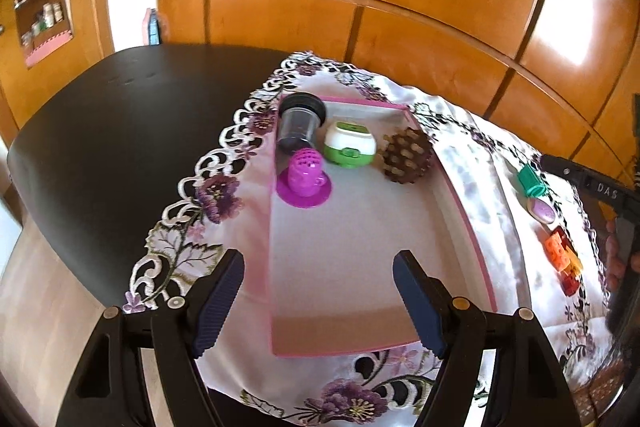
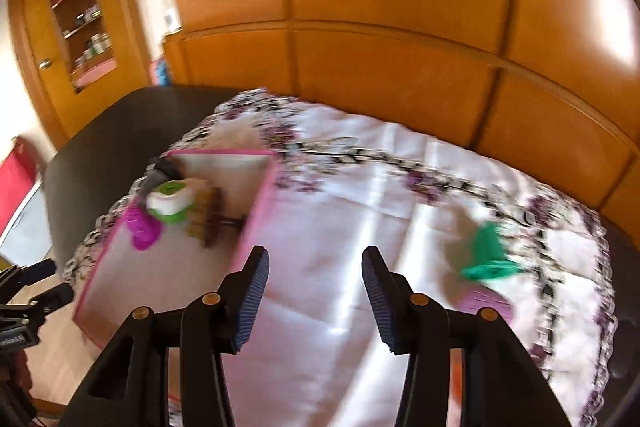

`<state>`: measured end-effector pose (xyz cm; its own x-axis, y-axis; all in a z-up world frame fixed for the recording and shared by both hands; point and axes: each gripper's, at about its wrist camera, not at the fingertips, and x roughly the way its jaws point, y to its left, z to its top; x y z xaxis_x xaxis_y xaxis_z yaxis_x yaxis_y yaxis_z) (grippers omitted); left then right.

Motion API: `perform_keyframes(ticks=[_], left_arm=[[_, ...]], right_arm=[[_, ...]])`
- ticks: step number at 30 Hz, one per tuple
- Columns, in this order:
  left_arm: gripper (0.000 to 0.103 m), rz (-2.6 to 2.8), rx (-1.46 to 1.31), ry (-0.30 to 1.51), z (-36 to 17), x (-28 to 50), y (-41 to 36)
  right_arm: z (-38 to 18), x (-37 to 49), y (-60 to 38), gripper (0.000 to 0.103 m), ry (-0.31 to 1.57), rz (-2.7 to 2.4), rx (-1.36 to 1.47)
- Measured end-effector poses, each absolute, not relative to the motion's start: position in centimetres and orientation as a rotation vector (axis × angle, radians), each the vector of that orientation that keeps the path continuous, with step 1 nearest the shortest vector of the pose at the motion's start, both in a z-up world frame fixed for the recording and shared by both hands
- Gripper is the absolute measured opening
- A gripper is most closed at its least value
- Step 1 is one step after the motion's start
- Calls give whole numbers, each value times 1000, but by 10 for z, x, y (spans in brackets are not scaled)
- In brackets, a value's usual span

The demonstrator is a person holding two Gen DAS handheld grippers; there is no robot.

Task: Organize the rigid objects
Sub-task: 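Grasp the green stamp with the left tool while the right tool reaches the orange blocks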

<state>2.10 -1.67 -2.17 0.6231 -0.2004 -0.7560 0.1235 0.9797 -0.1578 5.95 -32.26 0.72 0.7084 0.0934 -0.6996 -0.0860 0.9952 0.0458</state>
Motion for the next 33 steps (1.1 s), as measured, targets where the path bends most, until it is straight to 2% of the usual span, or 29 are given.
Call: perform_keyframes(ticks=[11, 17, 23, 28, 33], left_arm=[[77, -272, -17, 906, -18, 25, -61], [74, -359, 9, 905, -10, 27, -94], [75, -468, 13, 948, -6, 47, -143], [75, -552, -11, 1035, -16, 62, -181], [74, -613, 33, 1045, -16, 76, -231]], right_arm=[[-10, 33, -464, 49, 762, -242, 123], [-31, 17, -531, 49, 769, -426, 368], [-37, 6, -561, 49, 769, -445, 542], [-40, 6, -563, 49, 785, -439, 576], [-41, 7, -559, 49, 786, -420, 572]])
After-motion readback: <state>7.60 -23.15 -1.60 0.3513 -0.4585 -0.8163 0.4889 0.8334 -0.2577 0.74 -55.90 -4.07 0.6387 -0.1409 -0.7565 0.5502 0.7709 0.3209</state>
